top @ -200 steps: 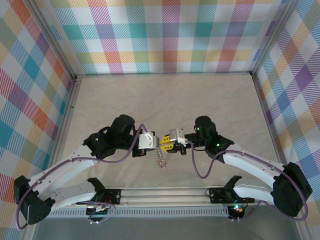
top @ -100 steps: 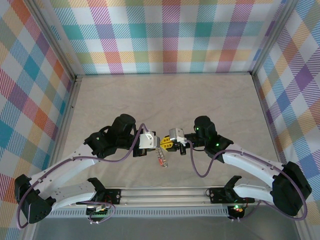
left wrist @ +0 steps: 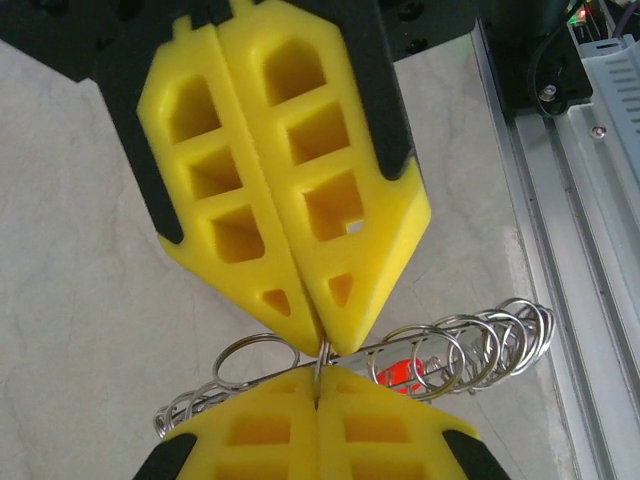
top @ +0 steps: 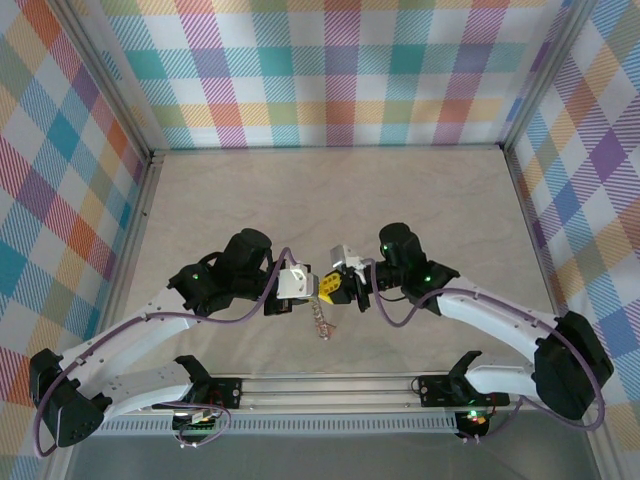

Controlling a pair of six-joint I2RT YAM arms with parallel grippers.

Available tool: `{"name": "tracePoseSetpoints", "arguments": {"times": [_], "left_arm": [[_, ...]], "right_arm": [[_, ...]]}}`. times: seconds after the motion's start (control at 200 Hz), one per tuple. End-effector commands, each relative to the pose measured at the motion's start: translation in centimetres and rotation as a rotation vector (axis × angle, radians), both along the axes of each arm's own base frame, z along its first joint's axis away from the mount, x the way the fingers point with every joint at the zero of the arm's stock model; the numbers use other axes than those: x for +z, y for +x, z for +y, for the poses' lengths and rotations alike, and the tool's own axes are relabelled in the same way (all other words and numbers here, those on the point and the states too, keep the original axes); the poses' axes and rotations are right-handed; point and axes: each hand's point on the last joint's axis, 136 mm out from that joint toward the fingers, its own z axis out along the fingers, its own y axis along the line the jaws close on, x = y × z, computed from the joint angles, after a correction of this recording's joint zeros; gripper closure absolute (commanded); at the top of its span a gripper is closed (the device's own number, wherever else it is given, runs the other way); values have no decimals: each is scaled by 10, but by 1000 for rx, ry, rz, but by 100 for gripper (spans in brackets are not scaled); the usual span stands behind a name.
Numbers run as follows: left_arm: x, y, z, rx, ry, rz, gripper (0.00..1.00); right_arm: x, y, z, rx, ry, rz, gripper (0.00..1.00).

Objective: Put the keys on the keyring

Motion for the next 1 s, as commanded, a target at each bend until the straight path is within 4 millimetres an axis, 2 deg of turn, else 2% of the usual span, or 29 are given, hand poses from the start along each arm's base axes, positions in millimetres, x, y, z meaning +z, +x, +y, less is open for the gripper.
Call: {"name": "tracePoseSetpoints", "arguments": {"times": [0.0, 0.23, 0.37, 0.415, 0.565, 0.735, 0.995], "left_arm": [[22, 7, -9, -20, -73, -109, 100], [31, 15, -6, 24, -122, -200, 100], [34, 16, -5, 31, -154, -245, 100], [34, 16, -5, 31, -155, -244, 100], [36, 16, -5, 31, -162, -248, 100], [39, 15, -5, 31, -172, -250, 100], [40, 13, -5, 29, -177, -246, 100]], "right_arm": [[29, -20, 0, 126, 23, 177, 100], [36, -17, -8, 159, -33, 446, 100], [39, -21, -8, 219, -46, 534, 100], [39, -21, -8, 221, -48, 542, 100], [39, -22, -8, 240, -52, 563, 89], [39, -18, -9, 219, -46, 548, 88], [44, -11, -15, 168, -1, 468, 75]]}}
